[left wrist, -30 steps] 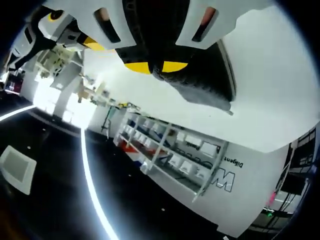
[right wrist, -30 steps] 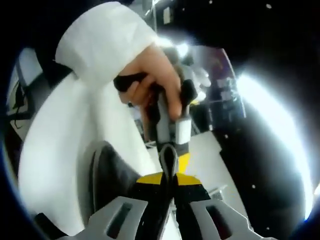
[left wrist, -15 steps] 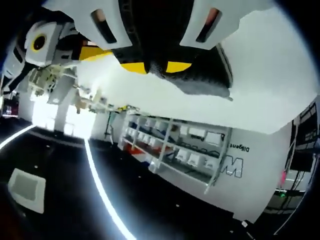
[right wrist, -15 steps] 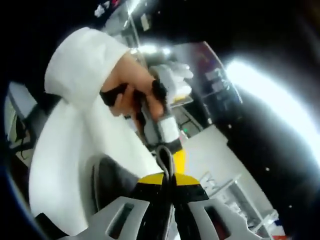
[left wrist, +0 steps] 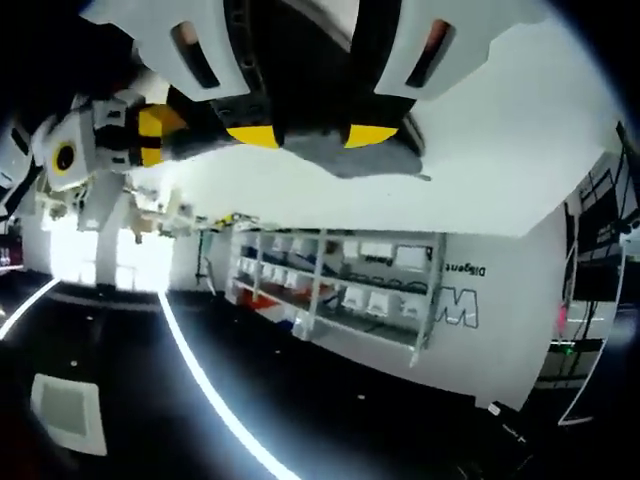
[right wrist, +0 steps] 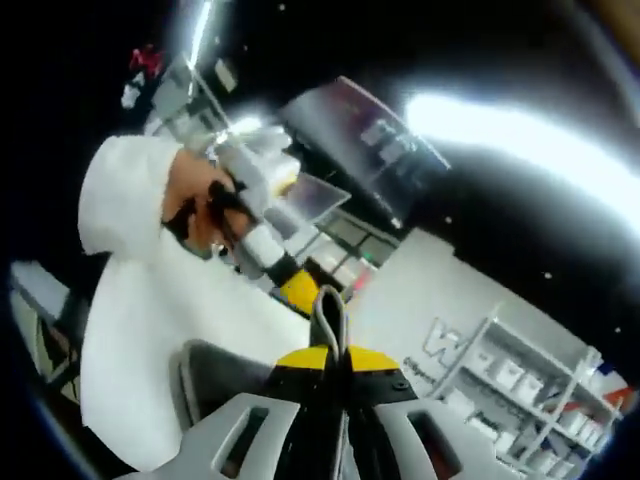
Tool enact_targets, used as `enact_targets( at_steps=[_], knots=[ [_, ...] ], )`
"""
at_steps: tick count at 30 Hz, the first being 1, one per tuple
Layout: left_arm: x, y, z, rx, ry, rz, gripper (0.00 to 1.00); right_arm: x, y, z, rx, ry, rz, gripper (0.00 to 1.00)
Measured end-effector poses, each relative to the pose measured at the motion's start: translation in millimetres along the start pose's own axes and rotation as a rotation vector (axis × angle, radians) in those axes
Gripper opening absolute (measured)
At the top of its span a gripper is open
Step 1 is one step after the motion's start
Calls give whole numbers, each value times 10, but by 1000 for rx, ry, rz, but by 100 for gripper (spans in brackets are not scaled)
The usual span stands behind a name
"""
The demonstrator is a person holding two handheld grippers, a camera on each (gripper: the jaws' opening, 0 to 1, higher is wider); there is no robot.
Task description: Open the folded towel by lifting each exposed corner and separating the folded layers until the towel lies flat within the target outline without major curled edges
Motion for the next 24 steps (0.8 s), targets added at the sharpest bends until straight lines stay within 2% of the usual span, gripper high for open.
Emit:
enact_targets(
  at_steps=[2,4,11,13,18,24],
  knots=[
    [28,105,71,32,-36,58,22,-24,-17,-74,84,10,0,0],
    [77,187,91,61,-49,99,22,-26,-14,-131,127,9,9,0],
    [277,426,-13,127,-7,197,24,-62,60,-301,334,16,30,0],
    [317,475,-41,147,-1,217,24,-71,85,-353,347,23,34,0],
    [357,557,-76,169,15,250,26,-127,137,-497,461,49,40,0],
    [340,628,-33,179,11,290,26,-193,241,-726,546,122,43,0]
  ],
)
Point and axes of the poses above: the point that each gripper's makers call its tool centre point, and the gripper's own axes: x roughly forward along the fingers, z roughly to its left, y roughly out of its underside, the point moved 2 cm from there along -x, roughly backward along the fingers, and after that the axes turned 6 degrees about y, right-handed, at the moved point
